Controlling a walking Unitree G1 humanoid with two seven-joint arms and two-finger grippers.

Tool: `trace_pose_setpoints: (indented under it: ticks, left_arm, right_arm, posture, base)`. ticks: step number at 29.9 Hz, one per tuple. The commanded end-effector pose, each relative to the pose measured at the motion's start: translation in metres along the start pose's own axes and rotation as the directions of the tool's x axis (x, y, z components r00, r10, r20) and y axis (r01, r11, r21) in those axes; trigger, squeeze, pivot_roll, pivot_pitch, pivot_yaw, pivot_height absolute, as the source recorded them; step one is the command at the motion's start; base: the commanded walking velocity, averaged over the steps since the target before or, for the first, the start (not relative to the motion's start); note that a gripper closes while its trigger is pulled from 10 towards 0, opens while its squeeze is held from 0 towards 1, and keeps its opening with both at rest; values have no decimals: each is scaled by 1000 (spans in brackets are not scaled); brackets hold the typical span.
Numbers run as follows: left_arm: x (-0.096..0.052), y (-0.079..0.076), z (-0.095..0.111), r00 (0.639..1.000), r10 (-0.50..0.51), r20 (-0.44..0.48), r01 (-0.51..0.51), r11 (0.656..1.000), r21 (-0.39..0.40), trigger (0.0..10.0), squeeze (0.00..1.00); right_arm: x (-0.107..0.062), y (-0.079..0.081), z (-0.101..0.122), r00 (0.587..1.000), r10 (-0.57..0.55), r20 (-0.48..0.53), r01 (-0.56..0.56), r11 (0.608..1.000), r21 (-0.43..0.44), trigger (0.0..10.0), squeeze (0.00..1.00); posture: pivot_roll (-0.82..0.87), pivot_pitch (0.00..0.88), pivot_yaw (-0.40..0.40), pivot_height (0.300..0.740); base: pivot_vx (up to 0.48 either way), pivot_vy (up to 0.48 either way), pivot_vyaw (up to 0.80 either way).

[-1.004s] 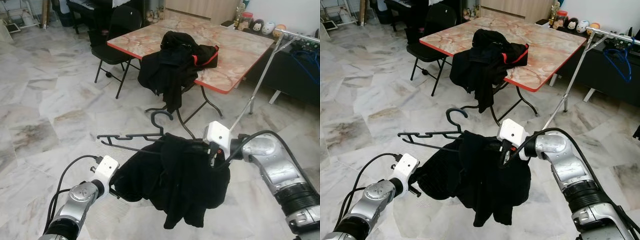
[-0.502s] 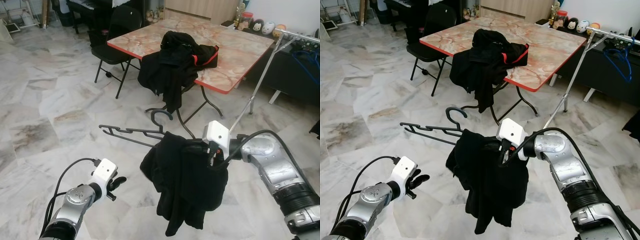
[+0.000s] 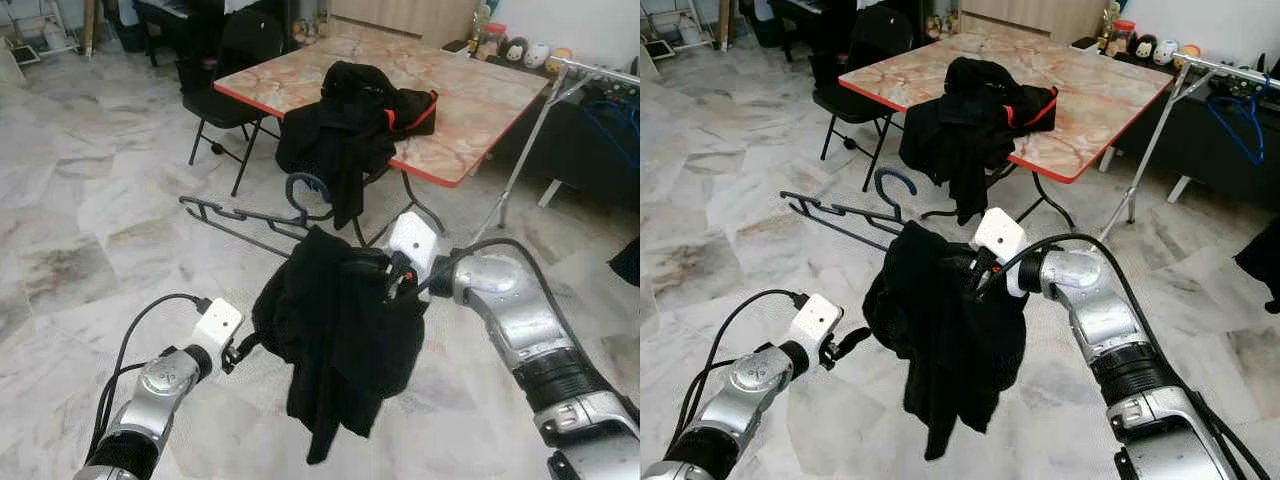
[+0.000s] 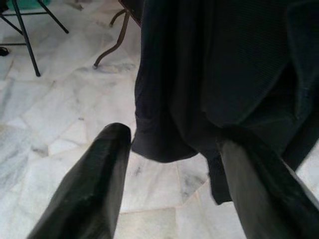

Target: Hang hanger

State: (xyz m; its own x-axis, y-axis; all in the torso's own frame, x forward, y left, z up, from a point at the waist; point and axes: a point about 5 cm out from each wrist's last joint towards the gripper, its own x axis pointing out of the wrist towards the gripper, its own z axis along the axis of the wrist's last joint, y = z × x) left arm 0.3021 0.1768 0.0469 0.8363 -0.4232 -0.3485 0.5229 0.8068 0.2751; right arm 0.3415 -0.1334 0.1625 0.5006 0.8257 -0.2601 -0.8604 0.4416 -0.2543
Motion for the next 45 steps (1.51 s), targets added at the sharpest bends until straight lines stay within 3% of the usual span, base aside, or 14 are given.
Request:
trace_pose_setpoints:
  ticks: [1, 2, 3, 9, 10, 22, 23, 24, 25, 28, 45]
  left_arm:
    - [2, -2, 6, 1000, 2, 24, -3, 999, 36, 10000, 1000]
    - [2, -3, 7, 1000, 4, 27, -5, 999, 41, 10000, 761]
    - [3, -4, 7, 999, -1, 32, 0, 999, 45, 10000, 0]
    - [5, -5, 8, 999, 6, 38, -9, 996, 89, 10000, 0]
    - [5, -5, 8, 999, 14, 38, -18, 994, 104, 10000, 1000]
    - [9, 1, 10, 991, 132, 39, -137, 961, 239, 10000, 1000]
    - [9, -2, 8, 992, 119, 36, -124, 960, 249, 10000, 686]
    - [9, -2, 8, 992, 119, 36, -124, 960, 249, 10000, 686]
    - [9, -3, 7, 993, 116, 32, -120, 960, 253, 10000, 0]
    - [10, -6, 4, 994, 104, 18, -104, 951, 292, 10000, 0]
    - [17, -10, 3, 991, 136, 14, -134, 936, 324, 10000, 0]
  right_arm:
    - [1, -10, 15, 998, -42, 45, 42, 999, -12, 10000, 0]
    - [2, -10, 16, 998, -47, 46, 47, 999, -8, 10000, 0]
    - [5, -11, 18, 997, -57, 53, 57, 998, 2, 10000, 0]
    - [15, -9, 28, 994, -56, 91, 54, 998, 25, 10000, 0]
    - [16, -8, 29, 994, -49, 95, 47, 999, 26, 10000, 0]
    - [26, -1, 38, 992, -29, 123, 25, 999, 38, 10000, 0]
    - [26, -1, 41, 991, -28, 129, 23, 999, 38, 10000, 0]
    - [26, -1, 41, 991, -28, 129, 23, 999, 38, 10000, 0]
    - [26, -1, 42, 991, -27, 133, 22, 999, 41, 10000, 0]
    - [28, -1, 44, 990, -26, 140, 20, 999, 42, 10000, 0]
    - [34, 6, 58, 984, 6, 181, -13, 999, 37, 10000, 0]
  posture:
    - [-127, 0, -25, 740]
    - [-127, 0, -25, 740]
    - [-128, 0, -27, 740]
    - [-124, 0, -28, 740]
    - [-124, 0, -28, 740]
    - [-127, 0, -29, 740]
    - [-127, 0, -29, 740]
    - [-127, 0, -29, 740]
    - [-127, 0, -29, 740]
    - [-127, 0, -29, 740]
    - [-132, 0, -28, 740]
  base:
    - [0, 0, 0]
    - [0, 0, 0]
    - [0, 0, 0]
    - [0, 0, 0]
    - [0, 0, 0]
    - [0, 0, 0]
    - [0, 0, 0]
    - [0, 0, 0]
    - [0, 0, 0]
    - [0, 0, 0]
    - [0, 0, 0]
